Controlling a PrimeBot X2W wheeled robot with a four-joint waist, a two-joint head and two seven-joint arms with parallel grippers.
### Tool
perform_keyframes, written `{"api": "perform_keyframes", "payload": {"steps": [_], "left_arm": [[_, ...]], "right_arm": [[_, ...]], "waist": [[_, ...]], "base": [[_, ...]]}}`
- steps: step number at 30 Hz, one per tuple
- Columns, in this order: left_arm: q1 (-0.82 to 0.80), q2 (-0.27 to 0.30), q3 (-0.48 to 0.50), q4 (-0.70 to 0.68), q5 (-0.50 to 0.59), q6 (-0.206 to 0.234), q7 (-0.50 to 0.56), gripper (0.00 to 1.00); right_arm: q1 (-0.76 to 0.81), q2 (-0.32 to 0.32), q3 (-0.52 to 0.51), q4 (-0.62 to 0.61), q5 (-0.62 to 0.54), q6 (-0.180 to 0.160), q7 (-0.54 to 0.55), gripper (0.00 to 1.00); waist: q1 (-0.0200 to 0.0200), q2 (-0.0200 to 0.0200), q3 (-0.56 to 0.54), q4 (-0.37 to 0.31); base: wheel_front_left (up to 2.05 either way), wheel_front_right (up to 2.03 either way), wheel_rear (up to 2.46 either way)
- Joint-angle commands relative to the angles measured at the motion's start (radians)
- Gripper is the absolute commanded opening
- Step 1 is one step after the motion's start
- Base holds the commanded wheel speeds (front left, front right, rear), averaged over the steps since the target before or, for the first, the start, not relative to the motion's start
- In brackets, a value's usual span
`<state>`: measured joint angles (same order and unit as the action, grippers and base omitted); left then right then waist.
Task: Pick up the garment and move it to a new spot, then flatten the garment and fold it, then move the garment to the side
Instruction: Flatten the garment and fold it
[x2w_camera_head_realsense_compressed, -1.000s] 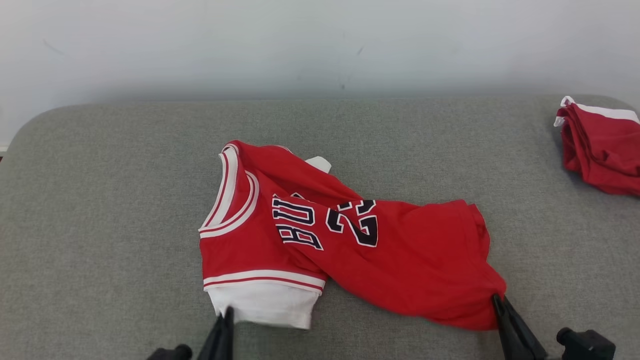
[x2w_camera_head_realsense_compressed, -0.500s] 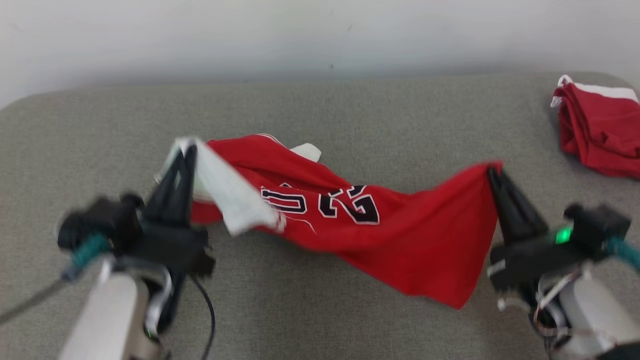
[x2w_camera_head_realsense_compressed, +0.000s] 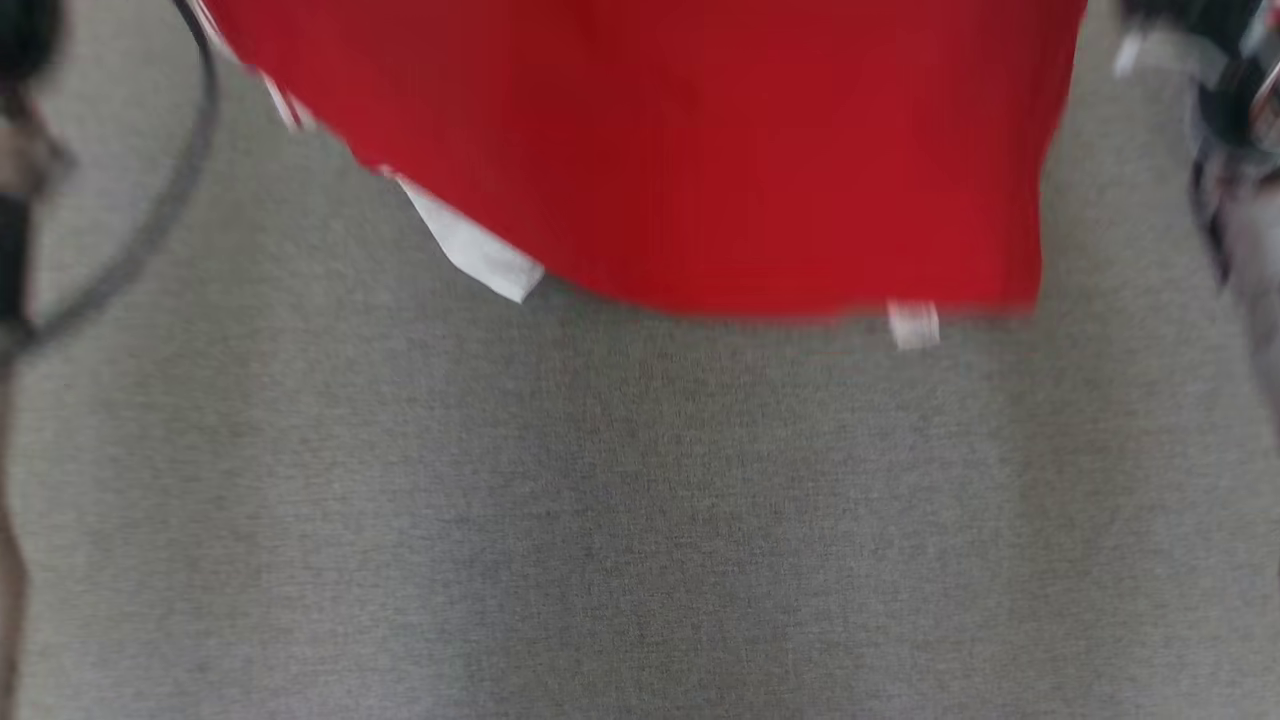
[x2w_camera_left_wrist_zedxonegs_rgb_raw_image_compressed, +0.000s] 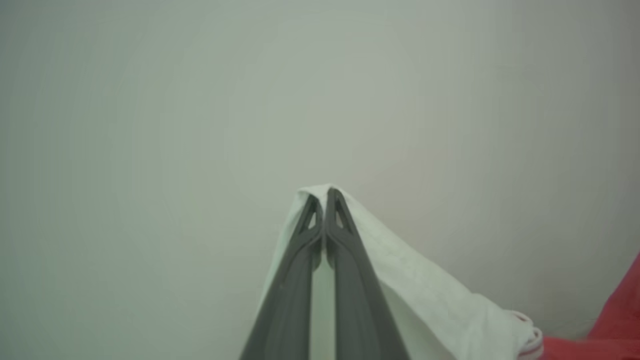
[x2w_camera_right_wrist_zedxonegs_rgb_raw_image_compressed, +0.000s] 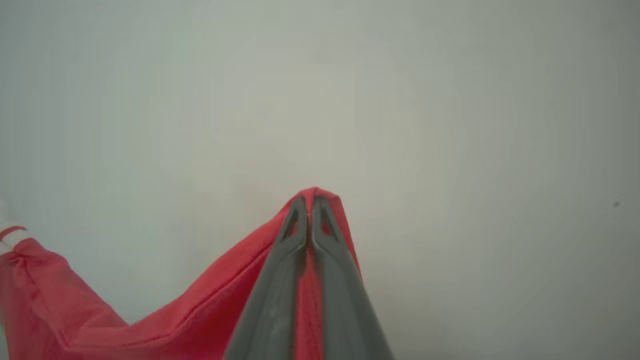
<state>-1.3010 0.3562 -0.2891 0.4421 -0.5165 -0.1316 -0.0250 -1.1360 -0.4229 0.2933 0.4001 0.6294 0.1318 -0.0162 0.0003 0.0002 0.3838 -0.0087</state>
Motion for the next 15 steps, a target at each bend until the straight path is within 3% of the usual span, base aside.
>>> {"api": "perform_keyframes", "payload": {"steps": [1, 7, 15], "left_arm": [[-0.093, 0.003, -0.010, 0.051, -0.003, 0.003, -0.006, 0.00], [-0.451, -0.014, -0.053, 0.251, -0.004, 0.002, -0.048, 0.00], [-0.709, -0.039, -0.087, 0.392, 0.012, 0.002, -0.118, 0.00]], "right_arm": [[-0.098, 0.012, 0.006, 0.043, 0.010, -0.003, 0.008, 0.00], [-0.461, 0.031, 0.050, 0.219, 0.010, -0.003, 0.021, 0.00], [-0.708, 0.021, 0.102, 0.355, -0.018, -0.003, 0.009, 0.00]], "waist": [[-0.0003, -0.0002, 0.137, -0.026], [-0.0003, -0.0002, 0.222, -0.031], [-0.0003, -0.0002, 0.242, -0.019]], "base": [[0.00, 0.00, 0.00], [0.00, 0.00, 0.00], [0.00, 0.00, 0.00]]}}
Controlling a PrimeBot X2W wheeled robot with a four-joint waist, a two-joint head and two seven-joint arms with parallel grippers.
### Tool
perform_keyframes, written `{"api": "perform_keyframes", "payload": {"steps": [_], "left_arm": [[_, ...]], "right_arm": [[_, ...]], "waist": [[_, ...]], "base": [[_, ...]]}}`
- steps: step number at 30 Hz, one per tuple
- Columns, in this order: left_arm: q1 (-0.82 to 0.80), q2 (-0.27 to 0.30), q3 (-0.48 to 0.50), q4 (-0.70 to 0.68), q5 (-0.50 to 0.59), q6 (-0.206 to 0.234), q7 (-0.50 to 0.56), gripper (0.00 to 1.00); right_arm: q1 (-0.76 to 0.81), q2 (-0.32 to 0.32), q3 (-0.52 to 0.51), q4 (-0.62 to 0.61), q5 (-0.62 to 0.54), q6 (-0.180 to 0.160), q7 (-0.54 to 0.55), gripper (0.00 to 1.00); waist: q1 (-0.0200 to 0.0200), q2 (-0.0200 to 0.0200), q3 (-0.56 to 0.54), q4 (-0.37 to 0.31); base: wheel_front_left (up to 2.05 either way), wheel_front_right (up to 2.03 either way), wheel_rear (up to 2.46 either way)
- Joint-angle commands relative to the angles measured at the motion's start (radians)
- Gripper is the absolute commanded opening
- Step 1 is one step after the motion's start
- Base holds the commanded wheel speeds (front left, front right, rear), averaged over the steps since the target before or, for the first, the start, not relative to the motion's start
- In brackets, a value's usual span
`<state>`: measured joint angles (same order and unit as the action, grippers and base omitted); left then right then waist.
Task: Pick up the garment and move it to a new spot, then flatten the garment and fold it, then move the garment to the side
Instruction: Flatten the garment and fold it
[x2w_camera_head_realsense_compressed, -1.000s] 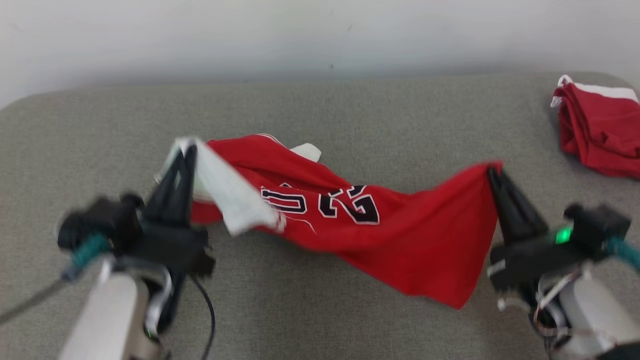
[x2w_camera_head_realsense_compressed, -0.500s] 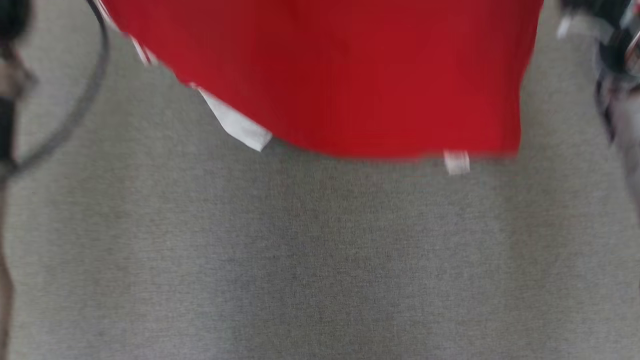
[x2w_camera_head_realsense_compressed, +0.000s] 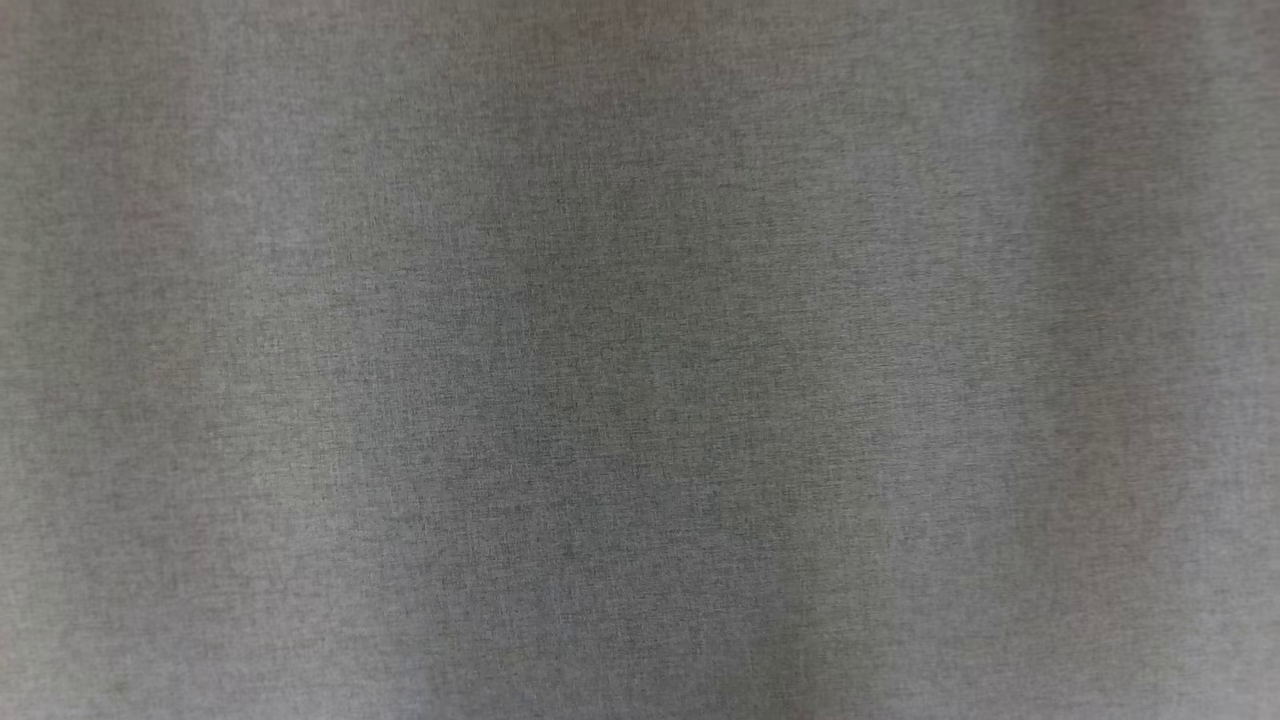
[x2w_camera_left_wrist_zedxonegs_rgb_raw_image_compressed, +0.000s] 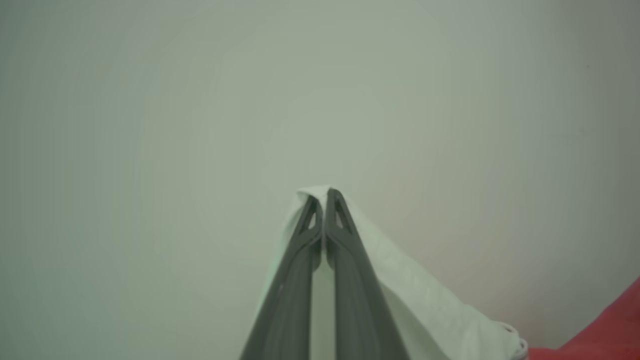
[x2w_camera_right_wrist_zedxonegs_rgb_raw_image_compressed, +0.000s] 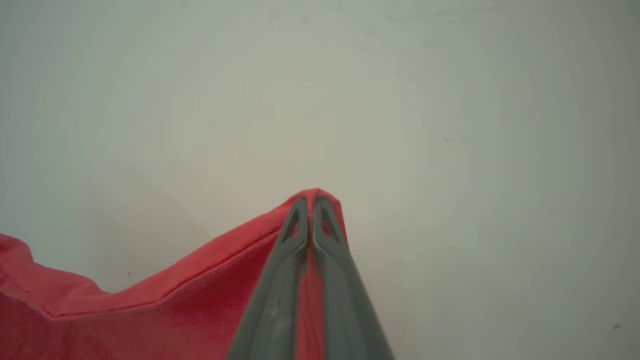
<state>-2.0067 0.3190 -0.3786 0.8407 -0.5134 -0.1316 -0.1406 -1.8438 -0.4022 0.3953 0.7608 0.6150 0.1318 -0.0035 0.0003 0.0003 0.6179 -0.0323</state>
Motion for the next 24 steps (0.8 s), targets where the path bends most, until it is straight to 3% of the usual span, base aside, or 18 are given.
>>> {"api": "perform_keyframes", "payload": {"steps": [1, 14, 24], "left_arm": [[-0.035, -0.003, -0.002, 0.011, 0.015, 0.002, -0.013, 0.00], [-0.150, -0.011, -0.112, 0.146, -0.032, 0.002, -0.052, 0.00], [-0.080, -0.006, -0.198, 0.148, -0.130, 0.002, -0.070, 0.00]], "right_arm": [[-0.029, 0.000, 0.000, 0.012, -0.001, -0.003, -0.008, 0.00], [-0.148, -0.014, 0.100, 0.168, 0.024, -0.003, -0.049, 0.00], [-0.106, -0.053, 0.207, 0.152, 0.089, -0.003, -0.077, 0.00]], "waist": [[-0.0003, -0.0003, 0.010, 0.006], [-0.0003, -0.0003, 0.051, 0.008], [-0.0003, -0.0003, 0.061, 0.009]], "base": [[0.00, 0.00, 0.00], [0.00, 0.00, 0.00], [0.00, 0.00, 0.00]]}}
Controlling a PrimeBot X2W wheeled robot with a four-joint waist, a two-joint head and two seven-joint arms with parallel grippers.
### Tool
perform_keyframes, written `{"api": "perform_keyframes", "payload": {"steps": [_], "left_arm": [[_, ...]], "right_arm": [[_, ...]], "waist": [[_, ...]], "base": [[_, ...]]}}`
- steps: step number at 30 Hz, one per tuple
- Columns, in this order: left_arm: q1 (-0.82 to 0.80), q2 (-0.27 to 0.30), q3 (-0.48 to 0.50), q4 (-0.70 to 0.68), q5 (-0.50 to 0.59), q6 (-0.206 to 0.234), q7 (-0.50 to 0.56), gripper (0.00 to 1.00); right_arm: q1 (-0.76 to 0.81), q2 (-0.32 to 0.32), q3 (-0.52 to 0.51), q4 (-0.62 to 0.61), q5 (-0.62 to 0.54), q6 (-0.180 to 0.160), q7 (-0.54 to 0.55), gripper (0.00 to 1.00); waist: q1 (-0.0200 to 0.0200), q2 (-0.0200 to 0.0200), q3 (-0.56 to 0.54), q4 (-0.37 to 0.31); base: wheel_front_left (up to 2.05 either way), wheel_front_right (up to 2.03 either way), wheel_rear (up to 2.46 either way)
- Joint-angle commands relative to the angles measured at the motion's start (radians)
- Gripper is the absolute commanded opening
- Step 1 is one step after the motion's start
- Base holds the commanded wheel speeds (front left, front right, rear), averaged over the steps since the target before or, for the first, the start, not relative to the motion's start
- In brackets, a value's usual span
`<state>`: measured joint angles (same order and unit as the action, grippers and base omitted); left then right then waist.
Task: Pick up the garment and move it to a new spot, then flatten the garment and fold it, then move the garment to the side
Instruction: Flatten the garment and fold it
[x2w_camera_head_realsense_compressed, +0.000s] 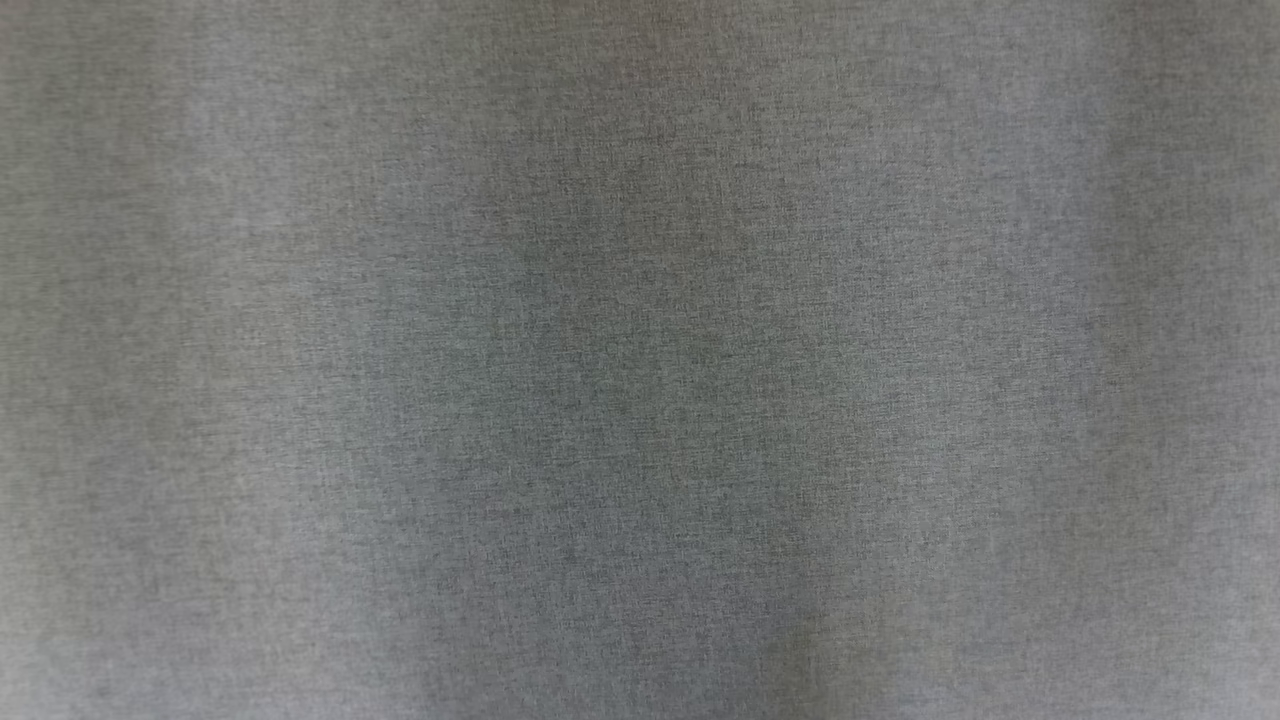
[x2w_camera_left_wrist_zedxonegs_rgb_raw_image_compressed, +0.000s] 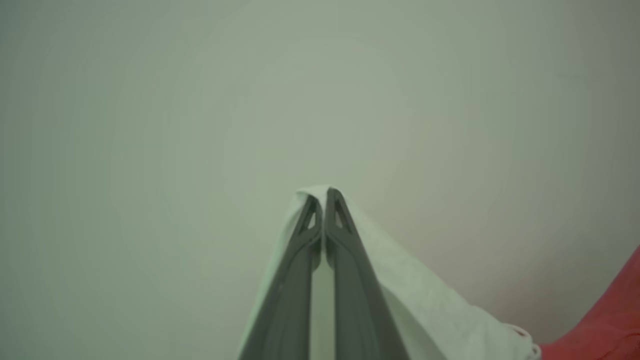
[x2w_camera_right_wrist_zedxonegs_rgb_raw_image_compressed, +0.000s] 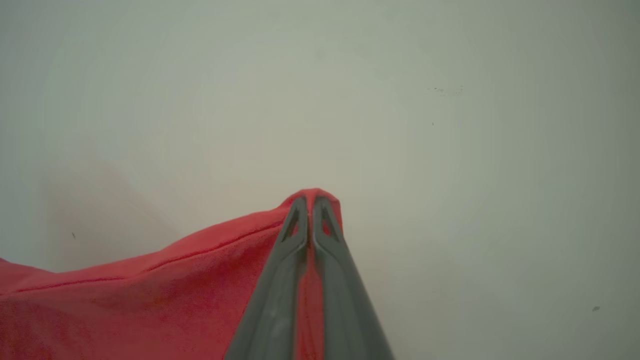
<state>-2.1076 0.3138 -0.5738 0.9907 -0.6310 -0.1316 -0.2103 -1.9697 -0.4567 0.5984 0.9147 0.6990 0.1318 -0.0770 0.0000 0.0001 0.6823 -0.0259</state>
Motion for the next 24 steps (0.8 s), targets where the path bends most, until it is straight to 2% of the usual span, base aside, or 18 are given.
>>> {"api": "perform_keyframes", "payload": {"steps": [1, 8, 11, 14, 20, 24], "left_arm": [[0.037, 0.001, -0.014, -0.013, -0.026, 0.002, -0.004, 0.00], [0.228, 0.055, -0.053, -0.148, -0.118, 0.002, -0.039, 0.00], [0.353, 0.092, -0.030, -0.231, -0.160, 0.002, -0.049, 0.00], [0.461, 0.101, -0.016, -0.295, -0.173, 0.012, -0.052, 0.00], [0.810, 0.131, 0.093, -0.595, -0.204, 0.110, -0.055, 0.00], [1.085, 0.162, 0.105, -0.787, -0.178, 0.180, -0.055, 0.00]], "right_arm": [[0.038, -0.010, 0.022, -0.020, 0.017, -0.003, -0.006, 0.00], [0.216, -0.112, 0.114, -0.176, 0.143, -0.003, -0.044, 0.00], [0.317, -0.154, 0.139, -0.259, 0.198, -0.003, -0.069, 0.00], [0.400, -0.192, 0.159, -0.319, 0.221, -0.003, -0.085, 0.00], [0.660, -0.283, 0.174, -0.489, 0.271, -0.003, -0.130, 0.00], [0.840, -0.328, 0.161, -0.582, 0.277, -0.003, -0.143, 0.00]], "waist": [[0.0000, -0.0001, -0.008, 0.004], [0.0000, -0.0001, -0.065, 0.005], [0.0000, -0.0001, -0.093, -0.003], [0.0000, -0.0001, -0.119, 0.002], [0.0000, -0.0001, -0.210, 0.010], [0.0000, -0.0001, -0.267, 0.004]], "base": [[0.00, 0.00, 0.00], [0.00, 0.00, 0.00], [0.00, 0.00, 0.00], [0.00, 0.00, 0.00], [0.00, 0.00, 0.00], [0.00, 0.00, 0.00]]}}
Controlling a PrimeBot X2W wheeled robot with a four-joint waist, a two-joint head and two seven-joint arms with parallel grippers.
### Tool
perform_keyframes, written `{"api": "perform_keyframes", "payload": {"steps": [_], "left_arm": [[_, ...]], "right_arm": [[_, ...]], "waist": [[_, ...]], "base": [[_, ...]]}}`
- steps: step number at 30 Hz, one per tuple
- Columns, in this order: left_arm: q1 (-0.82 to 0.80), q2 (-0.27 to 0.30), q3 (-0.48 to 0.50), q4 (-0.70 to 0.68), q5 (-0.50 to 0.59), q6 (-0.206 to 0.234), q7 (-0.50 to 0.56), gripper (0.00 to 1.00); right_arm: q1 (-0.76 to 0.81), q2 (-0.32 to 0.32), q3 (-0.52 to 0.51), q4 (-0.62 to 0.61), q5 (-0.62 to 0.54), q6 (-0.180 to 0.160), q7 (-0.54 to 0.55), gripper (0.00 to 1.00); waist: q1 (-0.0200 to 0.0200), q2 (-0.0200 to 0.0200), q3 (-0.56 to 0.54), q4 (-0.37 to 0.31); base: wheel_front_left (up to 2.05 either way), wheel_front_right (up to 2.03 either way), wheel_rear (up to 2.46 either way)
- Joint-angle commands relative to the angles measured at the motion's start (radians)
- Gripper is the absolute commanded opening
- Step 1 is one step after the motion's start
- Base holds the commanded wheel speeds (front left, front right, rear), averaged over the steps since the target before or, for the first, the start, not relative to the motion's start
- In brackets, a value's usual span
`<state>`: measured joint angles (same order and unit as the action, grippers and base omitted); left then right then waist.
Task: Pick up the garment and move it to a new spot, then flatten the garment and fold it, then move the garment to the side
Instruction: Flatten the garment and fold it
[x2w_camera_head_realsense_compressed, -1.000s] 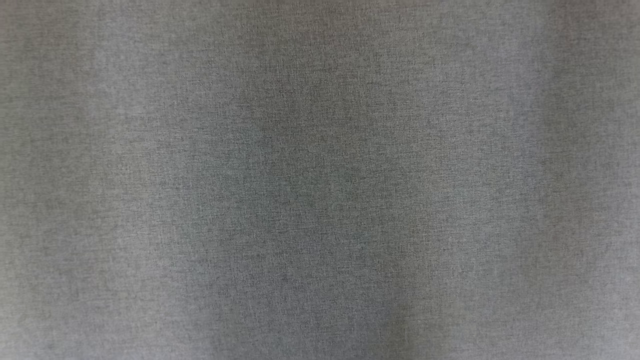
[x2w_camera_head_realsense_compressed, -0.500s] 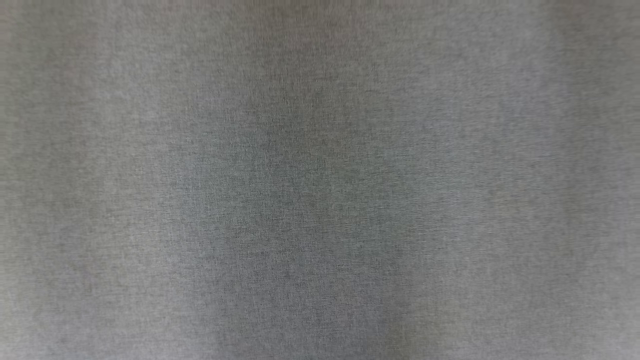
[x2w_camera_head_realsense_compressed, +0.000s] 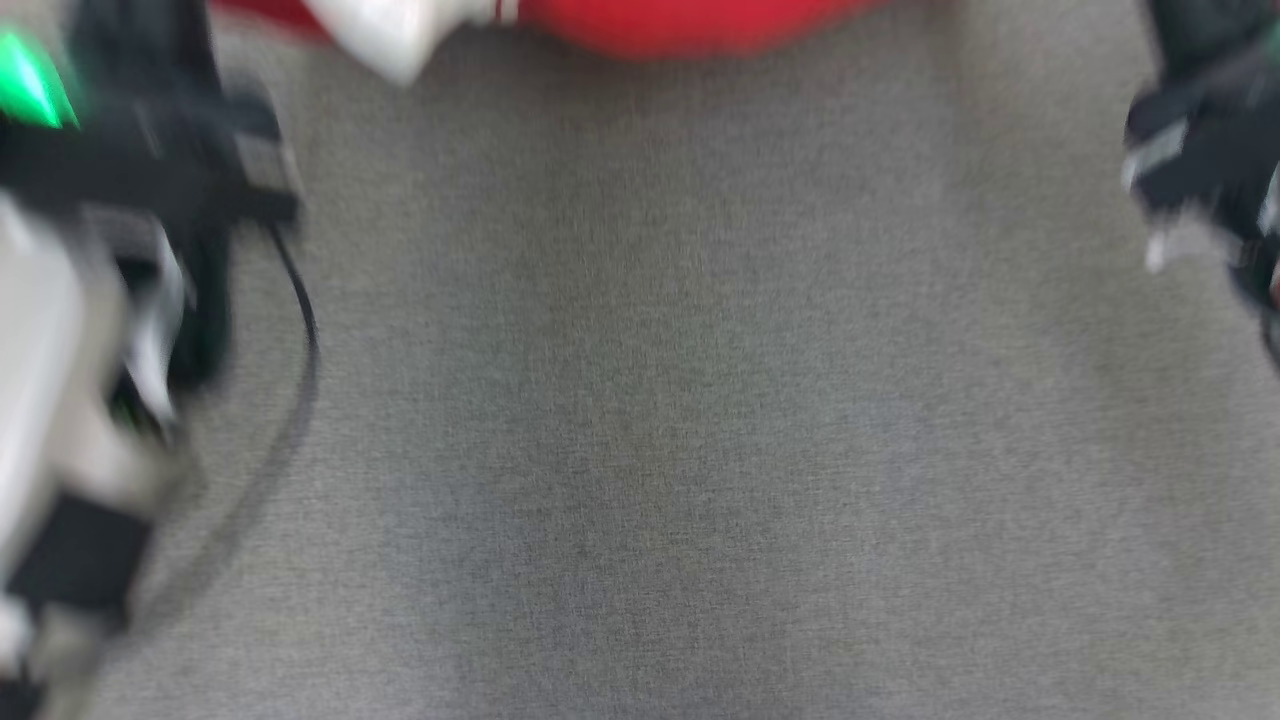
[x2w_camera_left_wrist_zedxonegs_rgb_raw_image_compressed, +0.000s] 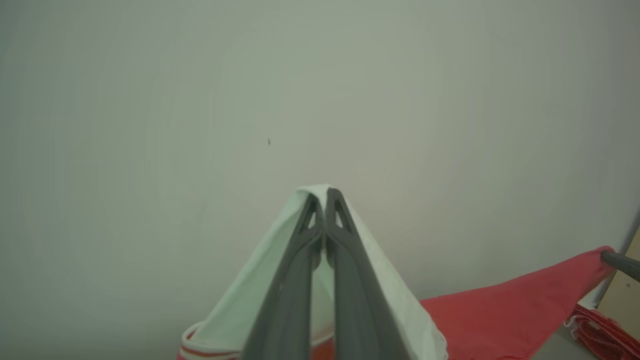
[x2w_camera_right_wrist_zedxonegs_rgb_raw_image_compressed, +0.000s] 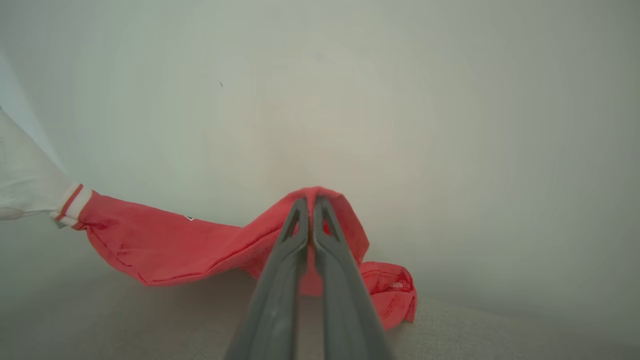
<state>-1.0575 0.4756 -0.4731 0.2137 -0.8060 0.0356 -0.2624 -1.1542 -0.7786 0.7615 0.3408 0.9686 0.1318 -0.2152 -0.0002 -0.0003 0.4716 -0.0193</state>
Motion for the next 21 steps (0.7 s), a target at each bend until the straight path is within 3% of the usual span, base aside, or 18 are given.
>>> {"api": "perform_keyframes", "payload": {"steps": [1, 6, 10, 14, 21], "left_arm": [[0.087, 0.006, 0.016, -0.060, -0.007, 0.030, -0.003, 0.00], [0.428, 0.036, 0.033, -0.280, -0.035, 0.127, -0.003, 0.00], [0.617, 0.037, 0.072, -0.351, -0.057, 0.164, -0.003, 0.00], [0.785, -0.007, 0.118, -0.383, -0.052, 0.189, -0.003, 0.00], [1.054, -0.131, 0.197, -0.394, -0.024, 0.178, -0.003, 0.00]], "right_arm": [[0.061, -0.017, -0.012, -0.028, 0.005, -0.003, -0.006, 0.00], [0.307, -0.047, -0.087, -0.113, 0.012, -0.003, -0.011, 0.00], [0.482, -0.044, -0.154, -0.144, 0.004, -0.003, -0.014, 0.00], [0.653, -0.012, -0.221, -0.158, -0.001, -0.003, -0.020, 0.00], [0.920, 0.072, -0.310, -0.165, -0.040, -0.003, -0.011, 0.00]], "waist": [[0.0002, 0.0003, -0.069, -0.003], [0.0002, 0.0003, -0.148, -0.004], [0.0002, 0.0003, -0.194, -0.006], [0.0002, 0.0003, -0.233, -0.007], [0.0002, 0.0003, -0.293, -0.021]], "base": [[0.00, 0.00, 0.00], [0.00, 0.00, 0.00], [0.00, 0.00, 0.00], [0.00, 0.00, 0.00], [0.00, 0.00, 0.00]]}}
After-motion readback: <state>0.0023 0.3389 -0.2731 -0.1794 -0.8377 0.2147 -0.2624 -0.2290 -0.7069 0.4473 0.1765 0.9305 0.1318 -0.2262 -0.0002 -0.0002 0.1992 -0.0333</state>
